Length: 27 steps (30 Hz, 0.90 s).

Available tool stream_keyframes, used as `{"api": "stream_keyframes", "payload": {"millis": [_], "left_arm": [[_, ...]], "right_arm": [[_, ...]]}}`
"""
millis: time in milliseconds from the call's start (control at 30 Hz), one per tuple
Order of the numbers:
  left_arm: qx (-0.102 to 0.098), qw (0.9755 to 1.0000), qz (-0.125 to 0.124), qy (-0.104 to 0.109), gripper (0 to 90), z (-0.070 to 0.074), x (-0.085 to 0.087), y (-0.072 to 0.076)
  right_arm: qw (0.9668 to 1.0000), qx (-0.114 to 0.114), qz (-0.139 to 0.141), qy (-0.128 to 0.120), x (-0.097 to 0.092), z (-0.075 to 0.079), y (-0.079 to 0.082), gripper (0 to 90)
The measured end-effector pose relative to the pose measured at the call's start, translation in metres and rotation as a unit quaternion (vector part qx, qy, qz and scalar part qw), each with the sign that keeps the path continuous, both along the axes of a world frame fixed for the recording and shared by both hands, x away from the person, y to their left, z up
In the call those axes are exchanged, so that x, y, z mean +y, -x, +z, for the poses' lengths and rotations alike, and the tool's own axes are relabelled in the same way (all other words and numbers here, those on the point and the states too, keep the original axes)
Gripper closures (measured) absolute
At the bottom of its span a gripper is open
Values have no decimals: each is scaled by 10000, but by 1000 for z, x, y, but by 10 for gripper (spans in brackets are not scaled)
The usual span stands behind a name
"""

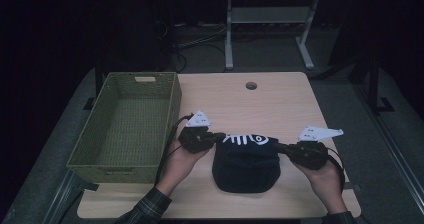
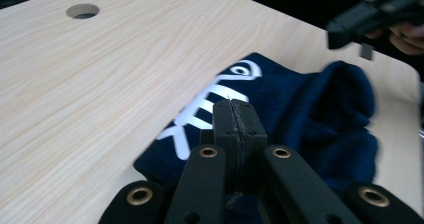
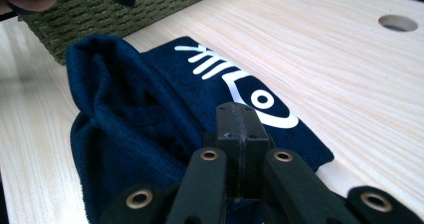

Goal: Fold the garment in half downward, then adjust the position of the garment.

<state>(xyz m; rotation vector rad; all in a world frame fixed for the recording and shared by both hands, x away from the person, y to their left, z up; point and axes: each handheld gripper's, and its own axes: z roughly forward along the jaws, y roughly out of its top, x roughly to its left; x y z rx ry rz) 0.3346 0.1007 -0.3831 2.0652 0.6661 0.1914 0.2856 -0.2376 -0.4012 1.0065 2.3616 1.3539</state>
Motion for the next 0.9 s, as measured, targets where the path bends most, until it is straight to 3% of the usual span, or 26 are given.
{"api": "stream_keyframes", "payload": {"millis": [200, 400, 500, 633, 767, 900], "left_arm": [[85, 9996, 227, -168, 896, -14, -9, -17], [215, 9987, 297, -363, 891, -30, -16, -32], [249, 9984, 286, -431, 888, -35, -17, -35], [252, 9982, 264, -479, 888, -37, -18, -35], [261, 9981, 274, -495, 877, -39, -19, -35], [307, 9978, 301, -508, 878, -43, -19, -38]], "right_arm": [[9999, 37, 109, 38, 5, -4, 4, 900], [9998, 120, 178, 50, 9, -8, 10, 900], [9999, 7, 128, 14, 7, -7, 12, 900], [10000, -76, -2, -30, 1, -2, 2, 900], [9999, 129, -41, 81, 2, -13, -10, 900], [9996, 237, 25, 136, 6, -20, -9, 900]]}}
